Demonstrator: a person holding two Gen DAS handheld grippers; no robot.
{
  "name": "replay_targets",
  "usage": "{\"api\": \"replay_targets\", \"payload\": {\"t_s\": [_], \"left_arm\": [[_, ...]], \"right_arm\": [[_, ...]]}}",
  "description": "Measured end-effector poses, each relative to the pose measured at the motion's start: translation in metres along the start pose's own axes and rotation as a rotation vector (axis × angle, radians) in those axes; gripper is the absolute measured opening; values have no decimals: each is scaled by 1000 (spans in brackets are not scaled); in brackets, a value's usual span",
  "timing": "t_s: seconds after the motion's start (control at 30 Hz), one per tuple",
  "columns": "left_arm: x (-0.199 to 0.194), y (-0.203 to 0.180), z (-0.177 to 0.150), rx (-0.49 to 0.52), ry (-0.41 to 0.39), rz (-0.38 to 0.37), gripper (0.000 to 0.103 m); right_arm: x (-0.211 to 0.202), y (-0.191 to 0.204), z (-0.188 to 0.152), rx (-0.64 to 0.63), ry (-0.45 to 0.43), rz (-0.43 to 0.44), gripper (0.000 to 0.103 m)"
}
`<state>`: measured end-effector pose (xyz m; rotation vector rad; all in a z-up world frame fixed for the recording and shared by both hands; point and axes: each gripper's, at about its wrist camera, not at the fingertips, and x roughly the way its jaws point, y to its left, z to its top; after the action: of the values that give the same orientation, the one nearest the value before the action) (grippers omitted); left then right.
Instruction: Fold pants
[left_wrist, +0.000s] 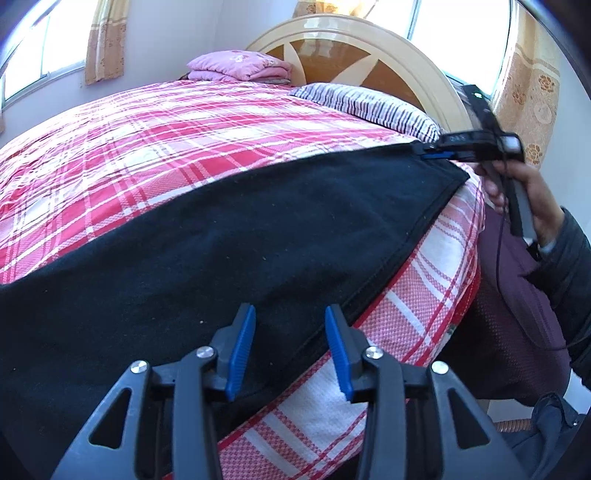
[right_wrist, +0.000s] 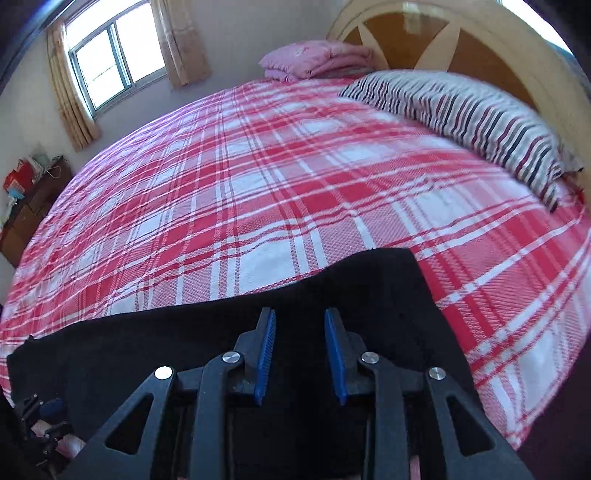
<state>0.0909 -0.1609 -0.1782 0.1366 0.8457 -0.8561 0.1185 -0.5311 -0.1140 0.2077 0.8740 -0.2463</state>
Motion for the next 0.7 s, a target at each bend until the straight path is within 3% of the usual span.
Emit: {"api": "replay_targets", "payload": {"t_s": [0.1,0.13,0.2,0.3,0.4,0.47,0.63,0.7], "left_arm": [[-5,2,3,-12,-25,16,44],[-6,3,3,-13,-29,21,49],[-6,4,2,-12,-38,40,58],[-3,7,1,-19,-23,50,59],[0,9,0,-27,-13,69,59],[0,11,0,-35,-11,72,59],[-2,14,-1,-52,-7,84,59],[-5,15,-1,-55,-12,95,59]], "right_arm": [[-23,34,-14,-86,-26,66,40],[-28,46,-19,-119,-28,82,42],[-34,73,-33,-200,-27,113,43],[-33,109,-53,-304,-13,123,43],[-26,128,-72,-354,21,143,43],[-18,134,-82,-381,35,112,43],[-28,142,-92,-419,-9,47,43],[-37,149,-93,-424,-33,77,43]]}}
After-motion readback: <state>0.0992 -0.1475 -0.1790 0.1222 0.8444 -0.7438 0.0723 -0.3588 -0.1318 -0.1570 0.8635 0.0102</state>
